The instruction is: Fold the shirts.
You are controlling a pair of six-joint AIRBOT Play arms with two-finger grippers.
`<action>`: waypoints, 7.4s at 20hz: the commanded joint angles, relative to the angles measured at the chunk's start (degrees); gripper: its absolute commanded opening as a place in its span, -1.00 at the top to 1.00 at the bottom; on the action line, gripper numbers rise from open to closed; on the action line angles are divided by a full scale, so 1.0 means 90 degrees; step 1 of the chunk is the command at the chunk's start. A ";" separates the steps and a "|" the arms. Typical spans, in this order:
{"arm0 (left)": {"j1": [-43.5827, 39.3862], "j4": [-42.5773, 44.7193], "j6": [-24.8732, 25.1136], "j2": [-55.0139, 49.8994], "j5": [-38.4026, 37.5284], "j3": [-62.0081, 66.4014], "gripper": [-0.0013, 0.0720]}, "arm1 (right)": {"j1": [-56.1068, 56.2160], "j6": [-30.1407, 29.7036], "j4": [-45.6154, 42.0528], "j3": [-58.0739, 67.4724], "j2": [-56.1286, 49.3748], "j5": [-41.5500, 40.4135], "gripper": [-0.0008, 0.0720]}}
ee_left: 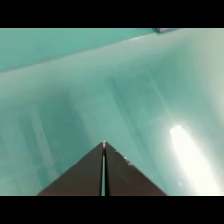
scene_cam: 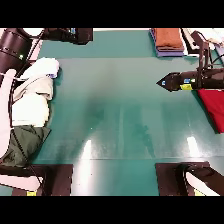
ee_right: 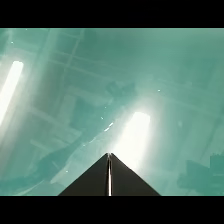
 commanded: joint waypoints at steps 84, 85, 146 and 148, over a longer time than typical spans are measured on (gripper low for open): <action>-0.0342 -0.1413 0.0226 0.1690 0.1292 -0.6550 0.15 | 0.0019 0.0002 -0.0029 0.3463 -0.0024 0.0903 0.92; -0.0168 -0.1362 0.0219 0.1690 0.1219 -0.6445 0.89 | 0.0019 0.0005 -0.0080 0.3373 -0.0005 0.1010 0.92; 0.1081 0.1800 0.0335 0.0971 -0.0464 -0.3028 0.88 | -0.1090 0.0410 -0.2283 0.3028 -0.3825 0.2725 0.92; 0.1141 0.1848 0.0328 0.0532 -0.0549 -0.2773 0.02 | -0.1100 0.0410 -0.2278 0.3376 -0.4274 0.2659 0.76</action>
